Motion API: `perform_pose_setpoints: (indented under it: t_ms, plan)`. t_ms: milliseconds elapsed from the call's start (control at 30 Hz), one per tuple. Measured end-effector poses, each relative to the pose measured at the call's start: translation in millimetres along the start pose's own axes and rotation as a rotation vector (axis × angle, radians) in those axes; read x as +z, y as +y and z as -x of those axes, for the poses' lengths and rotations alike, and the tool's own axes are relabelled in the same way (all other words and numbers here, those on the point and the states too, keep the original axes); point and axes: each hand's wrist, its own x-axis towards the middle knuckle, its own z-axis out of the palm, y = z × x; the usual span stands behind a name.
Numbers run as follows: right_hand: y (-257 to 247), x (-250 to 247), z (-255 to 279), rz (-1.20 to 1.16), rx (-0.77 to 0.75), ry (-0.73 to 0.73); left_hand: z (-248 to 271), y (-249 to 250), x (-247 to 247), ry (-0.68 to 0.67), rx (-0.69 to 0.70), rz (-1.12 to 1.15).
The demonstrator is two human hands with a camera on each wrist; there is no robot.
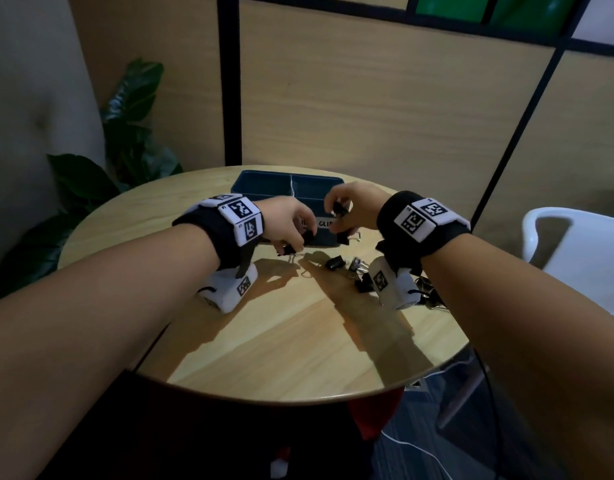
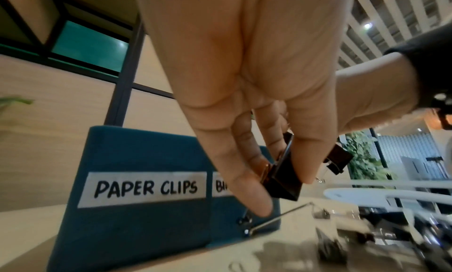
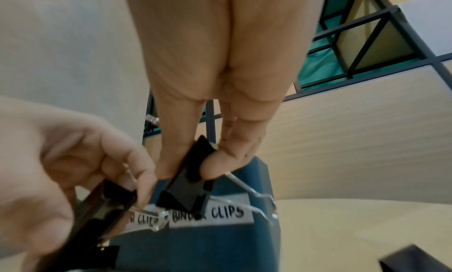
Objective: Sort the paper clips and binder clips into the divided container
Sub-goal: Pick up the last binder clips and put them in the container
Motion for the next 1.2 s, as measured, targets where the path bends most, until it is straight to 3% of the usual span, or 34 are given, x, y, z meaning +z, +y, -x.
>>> perform_pose_setpoints:
  t_ms: [267, 433, 500, 633, 700, 767, 833, 867, 933, 1033, 1100, 1200]
  plan:
    - [-5, -25, -22, -0.389, 0.006, 0.528, -13, 17, -61, 0.210, 0.128, 0.435]
    - [4, -7, -51, -0.580, 0.127, 0.599, -58, 13, -63, 0.357, 0.121, 0.504]
    - [7, -1, -58, -0.485, 0.138, 0.568, -75, 8, -57, 0.346, 0.085, 0.468]
    - [7, -2, -57, -0.174, 0.100, 0.341, -86, 2, -48, 0.256, 0.035, 0.183]
    - [8, -6, -53, -0.181, 0.133, 0.303, -84, 6, -46, 0.329, 0.050, 0.065]
    - [12, -10, -45, -0.236, 0.172, 0.328, -74, 16, -42, 0.476, 0.110, -0.002]
    - [23, -17, -33, -0.222, 0.207, 0.383, -61, 29, -31, 0.539, 0.192, 0.012]
    - [30, -20, -26, -0.185, 0.245, 0.391, -55, 35, -24, 0.495, 0.217, 0.013]
    - [48, -26, -13, -0.030, 0.335, 0.280, -47, 44, -5, 0.265, 0.203, -0.062]
    - [73, -24, 9, 0.292, 0.479, -0.135, -42, 52, 24, -0.102, 0.104, -0.298]
    - [90, -17, 21, 0.389, 0.532, -0.307, -40, 57, 38, -0.178, 0.080, -0.398]
    - [102, -7, 29, 0.399, 0.568, -0.394, -38, 66, 56, -0.180, 0.081, -0.443]
